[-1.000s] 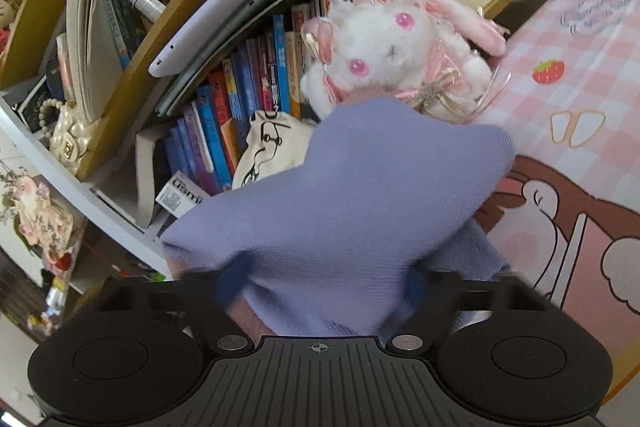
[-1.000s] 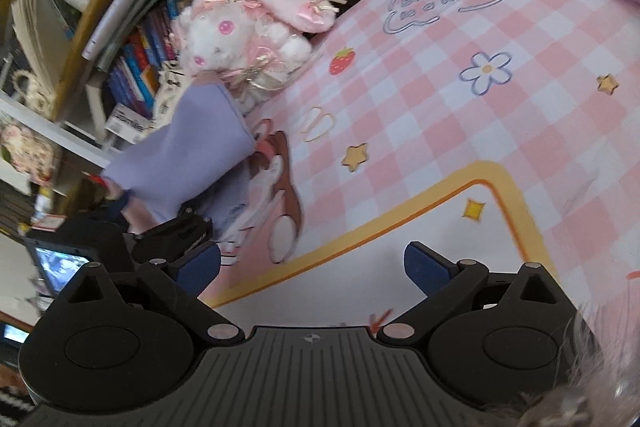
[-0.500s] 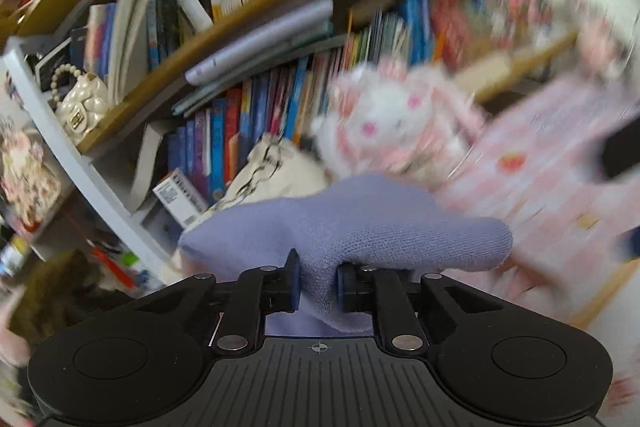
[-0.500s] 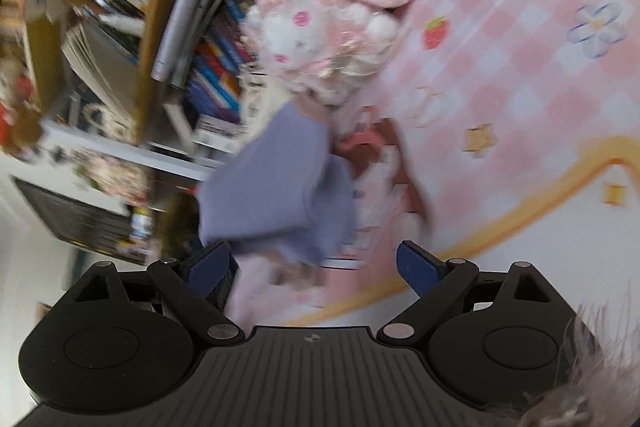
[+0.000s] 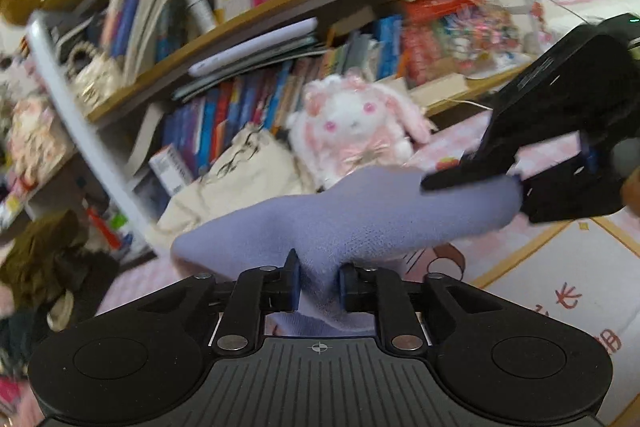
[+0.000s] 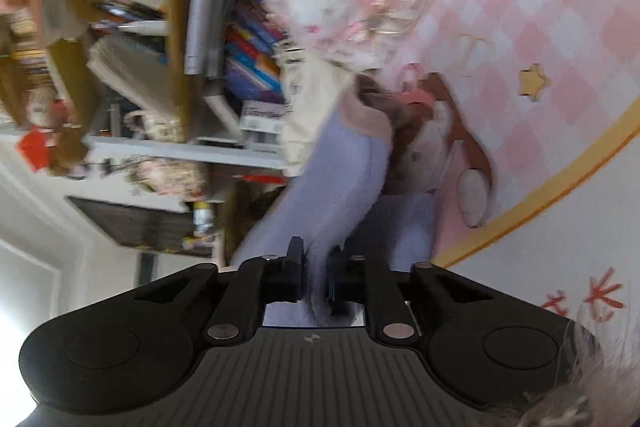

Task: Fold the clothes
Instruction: 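Lift the sweater with the left tool while the right tool grasps another edge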

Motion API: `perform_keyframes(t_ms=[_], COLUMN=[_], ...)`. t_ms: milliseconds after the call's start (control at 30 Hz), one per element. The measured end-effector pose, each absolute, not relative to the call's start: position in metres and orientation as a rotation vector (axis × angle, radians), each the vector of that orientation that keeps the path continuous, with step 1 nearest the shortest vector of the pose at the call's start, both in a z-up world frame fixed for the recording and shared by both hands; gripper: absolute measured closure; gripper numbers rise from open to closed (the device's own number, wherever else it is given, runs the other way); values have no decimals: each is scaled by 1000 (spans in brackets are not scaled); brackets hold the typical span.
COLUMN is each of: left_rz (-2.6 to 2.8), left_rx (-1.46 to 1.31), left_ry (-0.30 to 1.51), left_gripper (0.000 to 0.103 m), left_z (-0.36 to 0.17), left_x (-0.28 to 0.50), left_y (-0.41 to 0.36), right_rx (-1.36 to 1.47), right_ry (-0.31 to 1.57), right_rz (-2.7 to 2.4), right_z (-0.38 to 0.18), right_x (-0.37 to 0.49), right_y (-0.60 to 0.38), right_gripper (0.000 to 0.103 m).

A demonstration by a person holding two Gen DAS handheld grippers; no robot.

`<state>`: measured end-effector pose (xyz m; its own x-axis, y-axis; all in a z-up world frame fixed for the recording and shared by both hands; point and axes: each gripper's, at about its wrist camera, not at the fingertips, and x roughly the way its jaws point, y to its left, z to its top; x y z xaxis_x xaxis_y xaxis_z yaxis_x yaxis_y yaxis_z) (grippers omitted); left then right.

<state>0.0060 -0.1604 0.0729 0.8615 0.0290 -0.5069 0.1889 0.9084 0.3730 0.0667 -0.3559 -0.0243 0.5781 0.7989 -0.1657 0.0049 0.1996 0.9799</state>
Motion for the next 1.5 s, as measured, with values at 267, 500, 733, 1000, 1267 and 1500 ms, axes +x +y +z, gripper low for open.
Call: perform_keyframes(t_ms=[267,500,733,1000,1267,1500], left_rz=[15,-36,-265,-552,-454,-222], left_rx=[381,387,418,87,-103,-41], left_ry=[592,569,337,-29,349,693], left_gripper=[49,90,92,92,91,89], left_z=[50,53,136,268,181,54], left_x=[19,11,-13,-50,-8,29], left_y=[-153,-152,-181,-162,-94,-27], right_rx=[1213,1240,1302,1051,926,790], right_ry=[685,684,457,55,408,720], right_rz=[820,787,741,1028,938,751], right_z=[32,33,78,238,176,68], right_x=[79,83,99,109,160,177], right_y=[-344,-349,-405,-402,-316,-233], right_gripper=[94,95,96,96,96,96])
